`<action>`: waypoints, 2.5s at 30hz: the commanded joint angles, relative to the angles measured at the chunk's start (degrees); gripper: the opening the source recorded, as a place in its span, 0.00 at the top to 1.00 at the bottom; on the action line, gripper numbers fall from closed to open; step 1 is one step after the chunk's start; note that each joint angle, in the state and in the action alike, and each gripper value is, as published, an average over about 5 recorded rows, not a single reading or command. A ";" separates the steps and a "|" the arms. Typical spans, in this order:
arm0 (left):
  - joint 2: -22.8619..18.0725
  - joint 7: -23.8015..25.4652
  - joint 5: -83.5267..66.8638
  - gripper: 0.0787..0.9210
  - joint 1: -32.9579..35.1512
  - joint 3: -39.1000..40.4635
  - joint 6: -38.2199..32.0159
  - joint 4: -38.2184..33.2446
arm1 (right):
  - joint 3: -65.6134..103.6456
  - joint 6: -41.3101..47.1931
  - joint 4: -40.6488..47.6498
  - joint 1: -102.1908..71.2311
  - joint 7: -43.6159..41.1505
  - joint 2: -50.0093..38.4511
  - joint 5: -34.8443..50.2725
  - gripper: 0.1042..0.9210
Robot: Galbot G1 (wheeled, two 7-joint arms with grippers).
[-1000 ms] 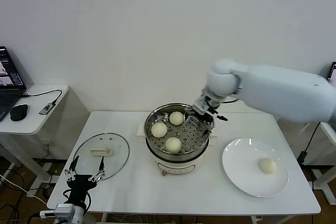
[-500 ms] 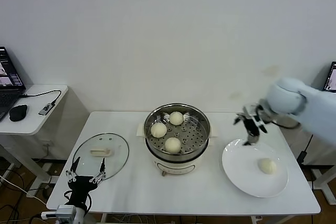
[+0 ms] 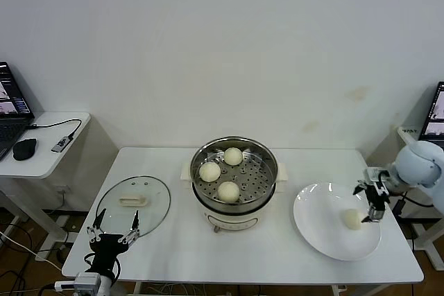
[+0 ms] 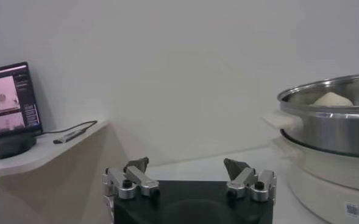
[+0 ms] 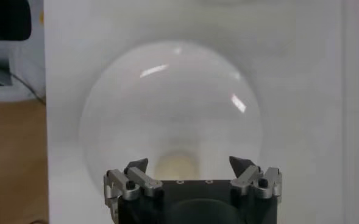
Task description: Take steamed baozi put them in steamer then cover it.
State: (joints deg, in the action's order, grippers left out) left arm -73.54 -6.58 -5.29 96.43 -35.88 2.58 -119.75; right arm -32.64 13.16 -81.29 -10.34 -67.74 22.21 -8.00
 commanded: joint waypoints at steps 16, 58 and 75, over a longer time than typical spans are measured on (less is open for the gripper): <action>-0.13 0.22 -0.29 0.12 0.51 -0.36 0.76 -0.88 | 7.55 -3.99 14.86 -8.75 2.20 12.37 -9.07 0.12; 0.42 0.18 -0.61 0.12 -0.29 0.26 0.77 -1.59 | -32.01 10.64 -6.80 45.72 6.63 11.60 23.96 0.40; -0.53 0.30 -0.44 0.12 -0.18 0.08 0.80 -2.30 | -37.96 24.07 -4.51 43.29 19.88 31.07 36.89 0.39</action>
State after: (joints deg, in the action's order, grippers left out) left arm -73.94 -6.33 -5.72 96.25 -35.77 3.37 -121.97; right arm -64.90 29.72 -86.18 31.11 -54.91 43.64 21.08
